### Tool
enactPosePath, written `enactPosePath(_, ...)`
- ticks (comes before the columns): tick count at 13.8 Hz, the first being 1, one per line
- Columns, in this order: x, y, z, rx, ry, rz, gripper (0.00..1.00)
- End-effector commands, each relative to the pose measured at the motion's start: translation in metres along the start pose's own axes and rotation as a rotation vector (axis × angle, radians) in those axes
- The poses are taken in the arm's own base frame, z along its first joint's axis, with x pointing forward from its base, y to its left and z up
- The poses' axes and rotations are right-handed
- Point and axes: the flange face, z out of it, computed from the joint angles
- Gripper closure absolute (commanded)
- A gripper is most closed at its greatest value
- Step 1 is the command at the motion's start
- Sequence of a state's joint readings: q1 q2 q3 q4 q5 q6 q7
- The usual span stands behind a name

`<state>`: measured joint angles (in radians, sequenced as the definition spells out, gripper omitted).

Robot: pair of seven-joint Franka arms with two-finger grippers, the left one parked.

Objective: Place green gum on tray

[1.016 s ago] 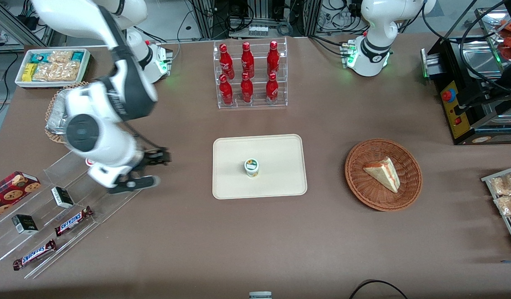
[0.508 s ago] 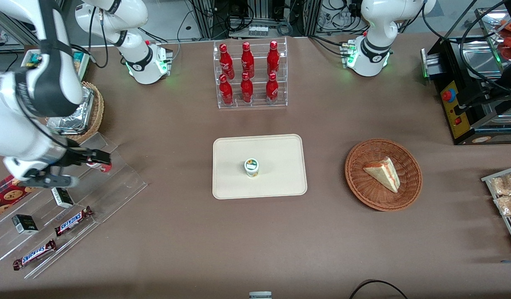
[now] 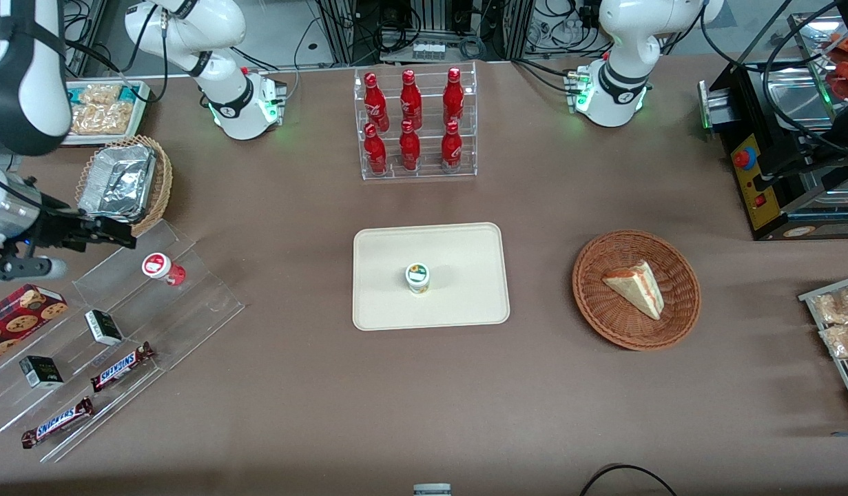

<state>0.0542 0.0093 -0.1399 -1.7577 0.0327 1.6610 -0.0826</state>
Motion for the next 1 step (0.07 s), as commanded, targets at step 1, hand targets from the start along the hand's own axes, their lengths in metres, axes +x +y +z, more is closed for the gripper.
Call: enactPosePath(1, -0.0205, 0.0003, -0.0099, 0.017, -0.025, 0.002, 0.00)
